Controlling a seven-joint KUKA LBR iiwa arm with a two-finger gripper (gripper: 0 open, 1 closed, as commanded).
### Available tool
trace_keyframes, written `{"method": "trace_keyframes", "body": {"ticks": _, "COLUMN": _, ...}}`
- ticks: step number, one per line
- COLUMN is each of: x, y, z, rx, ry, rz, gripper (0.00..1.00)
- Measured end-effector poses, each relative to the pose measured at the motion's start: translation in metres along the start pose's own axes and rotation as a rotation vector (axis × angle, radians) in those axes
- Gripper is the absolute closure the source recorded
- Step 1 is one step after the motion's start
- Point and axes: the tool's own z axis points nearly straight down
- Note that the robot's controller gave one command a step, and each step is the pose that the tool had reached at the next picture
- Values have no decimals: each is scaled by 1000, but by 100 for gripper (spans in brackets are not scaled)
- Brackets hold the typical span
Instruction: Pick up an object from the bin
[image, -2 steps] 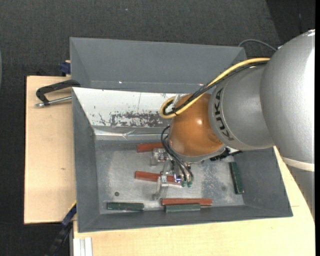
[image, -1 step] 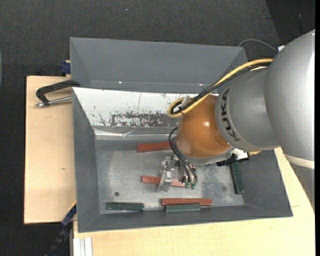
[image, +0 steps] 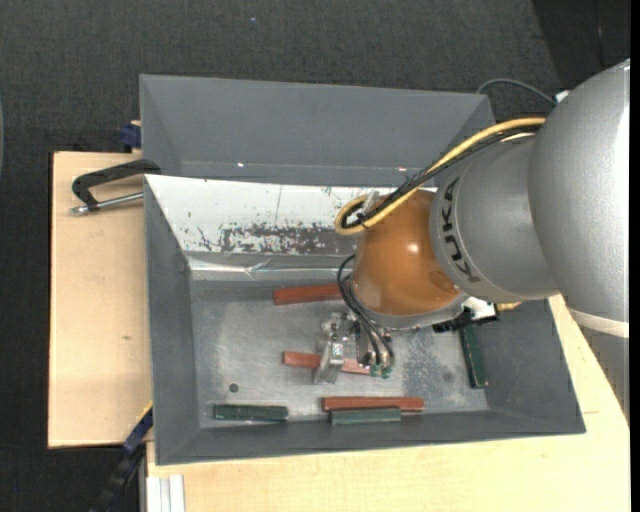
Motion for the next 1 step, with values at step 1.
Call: {"method": "trace_keyframes", "body": {"ticks": 1, "x": 1, "y": 0, "z": -4, "rx": 0, "ry": 2, "rz": 0, "gripper": 100}}
